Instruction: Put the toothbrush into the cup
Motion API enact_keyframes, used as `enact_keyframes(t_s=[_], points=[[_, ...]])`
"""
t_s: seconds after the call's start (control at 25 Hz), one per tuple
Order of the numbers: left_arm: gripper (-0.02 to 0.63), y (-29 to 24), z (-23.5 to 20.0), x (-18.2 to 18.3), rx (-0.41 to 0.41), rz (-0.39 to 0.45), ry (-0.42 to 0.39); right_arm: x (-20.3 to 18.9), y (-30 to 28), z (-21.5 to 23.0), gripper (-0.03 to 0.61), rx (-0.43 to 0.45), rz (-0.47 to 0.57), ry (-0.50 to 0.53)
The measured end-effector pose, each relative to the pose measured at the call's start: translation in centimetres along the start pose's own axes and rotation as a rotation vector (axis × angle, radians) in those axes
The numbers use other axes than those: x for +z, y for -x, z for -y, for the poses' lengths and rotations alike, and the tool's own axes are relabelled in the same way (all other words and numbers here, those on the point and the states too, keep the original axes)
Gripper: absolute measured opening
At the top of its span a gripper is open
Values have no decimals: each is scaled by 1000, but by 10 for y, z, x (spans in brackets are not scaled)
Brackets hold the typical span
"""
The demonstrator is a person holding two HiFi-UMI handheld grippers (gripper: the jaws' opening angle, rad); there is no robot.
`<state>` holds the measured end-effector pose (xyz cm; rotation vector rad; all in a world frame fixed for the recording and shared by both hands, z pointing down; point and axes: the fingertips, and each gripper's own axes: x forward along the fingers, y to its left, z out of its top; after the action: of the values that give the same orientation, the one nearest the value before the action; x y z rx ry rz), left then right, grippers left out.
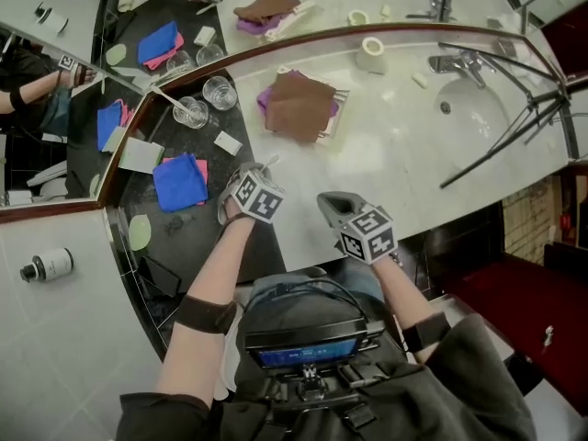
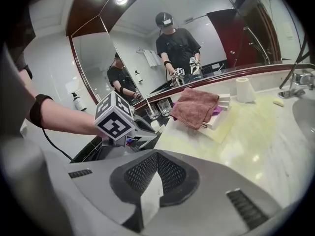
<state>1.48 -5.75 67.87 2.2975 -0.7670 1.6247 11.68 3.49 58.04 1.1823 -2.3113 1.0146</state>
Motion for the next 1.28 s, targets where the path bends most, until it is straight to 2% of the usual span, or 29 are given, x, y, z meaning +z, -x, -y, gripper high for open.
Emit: enact_keyframes(t_s=[0.28,0.64,0.68,0.76,0.92,1.12,1.28], points=[[17,-20,6,1,-49,-29,34,-12,5,10,17,-18,-7,-20],[23,-29,11,-1,-56,-17,79,-12,11,14,17,-24,-9,-26],[38,-30,11,-1,-54,-16,80,-12,12,14,17,-24,-10,-25],[108,-31,14,-1,-59,-15,85,-14,12,17,17,-28,-11,-22],[121,-29,14,-1,-53,-8,91,-14,14,19,17,-26,-11,-20],[121,-16,9,7,-21,26,94,-9,14,21,17,-17,-3,-13],[120,17,3,26,8,108,116,0,12,21,17,-10,7,1]])
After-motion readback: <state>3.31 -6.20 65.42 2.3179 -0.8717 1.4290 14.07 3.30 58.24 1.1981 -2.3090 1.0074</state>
